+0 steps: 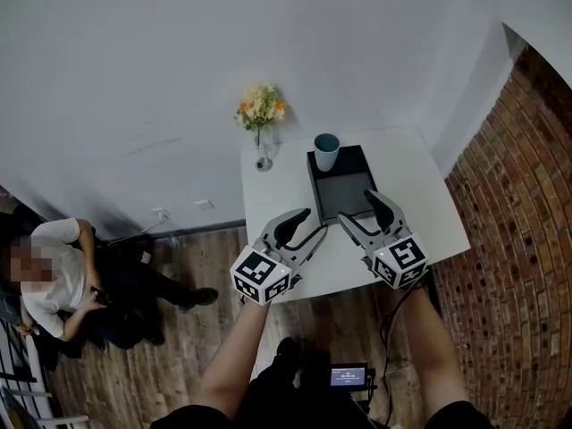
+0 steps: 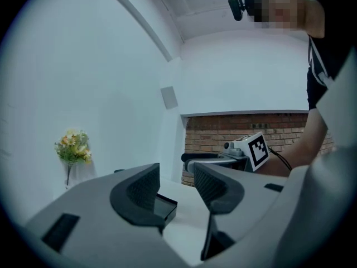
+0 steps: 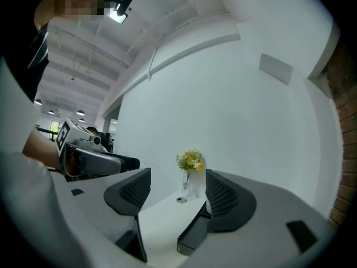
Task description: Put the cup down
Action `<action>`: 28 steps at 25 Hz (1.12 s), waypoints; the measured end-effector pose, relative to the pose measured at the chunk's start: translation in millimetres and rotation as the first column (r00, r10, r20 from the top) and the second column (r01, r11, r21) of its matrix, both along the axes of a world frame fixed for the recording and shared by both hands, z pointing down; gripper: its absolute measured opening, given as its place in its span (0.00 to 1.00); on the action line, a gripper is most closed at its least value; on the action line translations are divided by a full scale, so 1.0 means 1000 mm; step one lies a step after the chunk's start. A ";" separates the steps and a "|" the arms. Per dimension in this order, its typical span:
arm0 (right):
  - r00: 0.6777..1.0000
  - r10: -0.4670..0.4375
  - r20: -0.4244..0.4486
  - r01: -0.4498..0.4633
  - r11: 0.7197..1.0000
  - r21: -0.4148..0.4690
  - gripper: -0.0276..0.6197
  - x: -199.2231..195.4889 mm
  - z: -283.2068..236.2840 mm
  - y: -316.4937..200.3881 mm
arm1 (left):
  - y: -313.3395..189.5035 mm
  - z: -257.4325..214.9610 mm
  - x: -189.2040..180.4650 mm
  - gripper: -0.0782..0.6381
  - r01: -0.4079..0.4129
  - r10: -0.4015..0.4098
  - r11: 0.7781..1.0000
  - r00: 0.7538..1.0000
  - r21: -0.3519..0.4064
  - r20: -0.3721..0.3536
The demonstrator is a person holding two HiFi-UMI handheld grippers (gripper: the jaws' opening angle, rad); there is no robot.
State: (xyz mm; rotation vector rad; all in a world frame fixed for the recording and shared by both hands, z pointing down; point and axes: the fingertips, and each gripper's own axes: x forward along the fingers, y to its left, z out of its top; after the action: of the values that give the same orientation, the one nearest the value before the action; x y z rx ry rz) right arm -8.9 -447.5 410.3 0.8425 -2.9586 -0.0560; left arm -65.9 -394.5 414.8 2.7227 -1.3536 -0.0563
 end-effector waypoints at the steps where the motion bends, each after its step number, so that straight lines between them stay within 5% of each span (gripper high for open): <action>1: 1.000 -0.001 0.002 0.001 1.000 0.002 0.54 0.002 -0.003 0.007 | 0.003 -0.003 0.002 0.37 -0.008 0.008 1.000 1.000 0.004 0.002; 21: 1.000 0.006 0.015 -0.005 1.000 -0.018 0.39 0.041 -0.031 0.095 | 0.065 -0.039 0.052 0.37 -0.152 0.151 0.988 0.988 0.032 0.031; 28: 0.998 0.053 0.044 -0.052 0.998 -0.038 0.25 0.051 -0.031 0.101 | 0.073 -0.038 0.057 0.37 -0.161 0.160 0.987 0.987 0.030 0.034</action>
State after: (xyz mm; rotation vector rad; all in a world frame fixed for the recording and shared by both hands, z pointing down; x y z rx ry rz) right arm 41.7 -346.5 379.1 0.9280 -2.9666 0.0208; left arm -9.1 -321.3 376.7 2.8601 -1.1457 -0.0236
